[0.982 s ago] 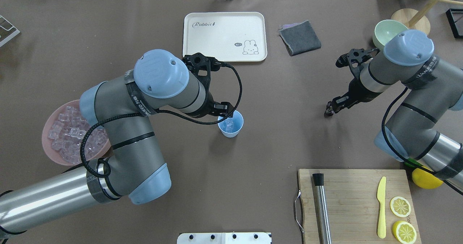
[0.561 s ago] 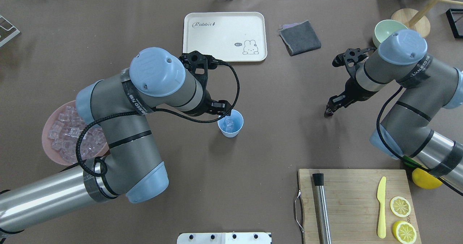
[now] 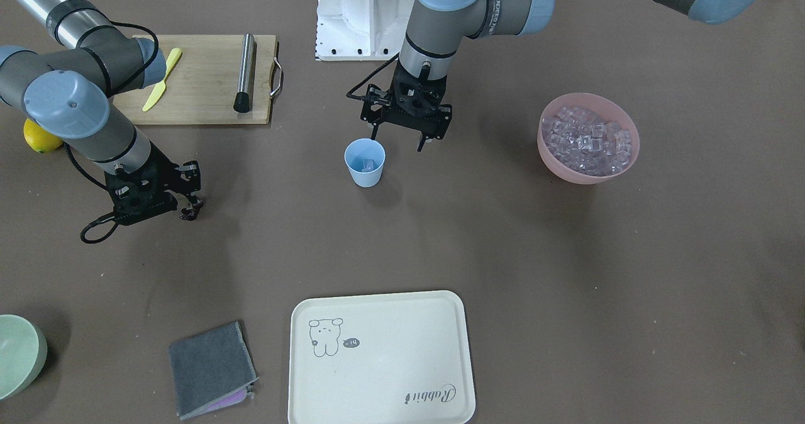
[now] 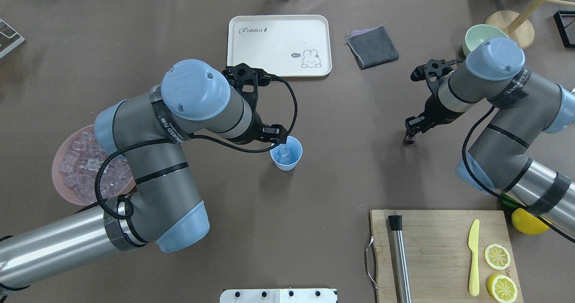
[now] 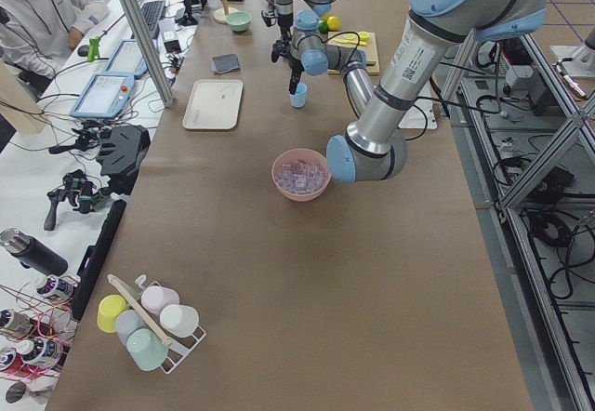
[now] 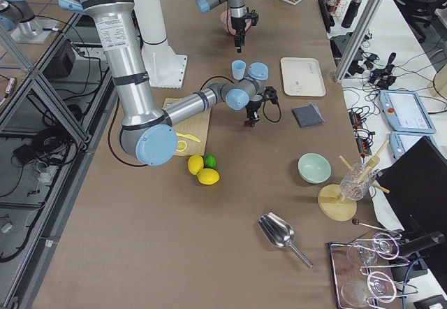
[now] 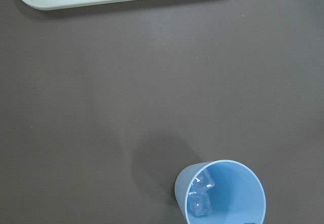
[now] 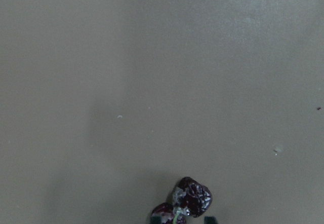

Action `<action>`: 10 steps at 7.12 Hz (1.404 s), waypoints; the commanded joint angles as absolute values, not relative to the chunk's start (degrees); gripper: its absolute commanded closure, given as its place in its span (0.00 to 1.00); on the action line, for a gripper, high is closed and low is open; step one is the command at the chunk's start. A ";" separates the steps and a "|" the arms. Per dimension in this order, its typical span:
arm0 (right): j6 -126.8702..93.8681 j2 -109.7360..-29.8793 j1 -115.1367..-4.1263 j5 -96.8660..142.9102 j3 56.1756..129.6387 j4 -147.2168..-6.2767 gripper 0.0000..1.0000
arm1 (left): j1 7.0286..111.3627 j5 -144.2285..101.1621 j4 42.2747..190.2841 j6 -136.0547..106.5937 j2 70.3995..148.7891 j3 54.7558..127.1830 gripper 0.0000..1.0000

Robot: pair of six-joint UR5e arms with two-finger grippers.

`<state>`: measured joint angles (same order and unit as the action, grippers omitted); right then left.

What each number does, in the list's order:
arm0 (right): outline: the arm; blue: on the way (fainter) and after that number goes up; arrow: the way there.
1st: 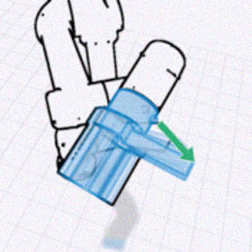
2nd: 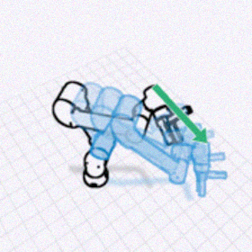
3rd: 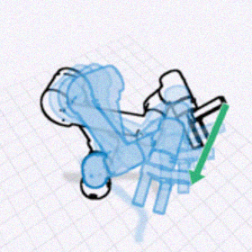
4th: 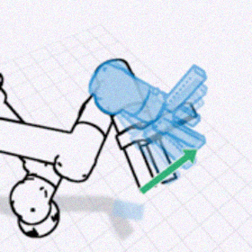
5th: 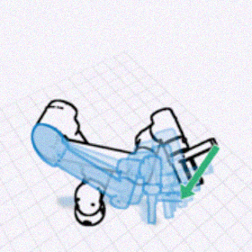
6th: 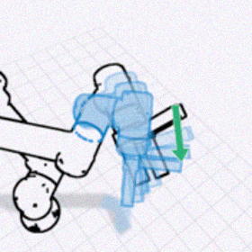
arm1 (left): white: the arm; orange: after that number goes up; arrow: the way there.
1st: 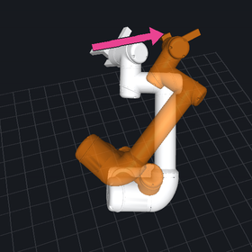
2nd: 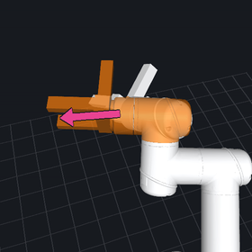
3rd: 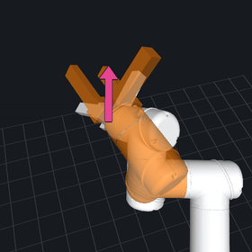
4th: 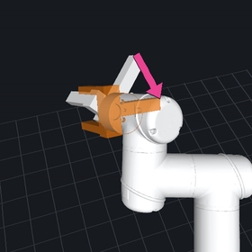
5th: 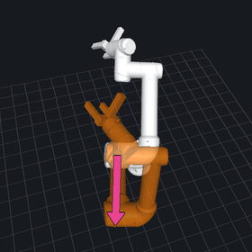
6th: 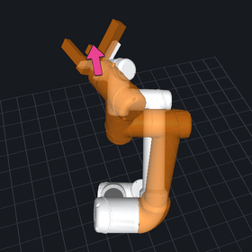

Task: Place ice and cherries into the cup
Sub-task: 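Hold ice over the blue cup with left gripper while right gripper grasps cherries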

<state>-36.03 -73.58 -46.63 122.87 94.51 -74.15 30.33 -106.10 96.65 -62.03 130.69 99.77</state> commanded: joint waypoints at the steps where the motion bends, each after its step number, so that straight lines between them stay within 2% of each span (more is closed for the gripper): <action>1: -36.39 -73.91 -46.67 122.96 94.57 -74.09 0.76 | 30.32 -106.00 96.68 -62.05 130.69 99.67 0.11; 2: -36.39 -74.00 -46.67 123.05 94.92 -74.09 0.71 | 30.32 -106.00 96.68 -62.05 130.69 99.67 0.11; 3: -36.39 -73.92 -46.67 123.05 95.18 -74.09 0.55 | 30.32 -106.00 96.68 -62.14 130.69 99.67 0.11; 6: -36.39 -74.35 -46.76 123.05 95.18 -74.09 0.51 | 30.23 -105.91 96.68 -62.31 130.43 99.76 0.11; 7: -37.00 -74.36 -46.50 123.05 95.19 -74.09 0.54 | 30.15 -105.91 96.68 -62.40 130.34 99.76 0.11; 9: -39.80 -74.36 -45.88 123.13 95.54 -74.09 0.91 | 30.15 -105.91 96.77 -62.58 130.43 99.84 0.11; 10: -39.73 -74.36 -45.79 123.48 95.89 -74.18 1.00 | 30.15 -105.82 96.77 -62.58 130.43 99.84 0.11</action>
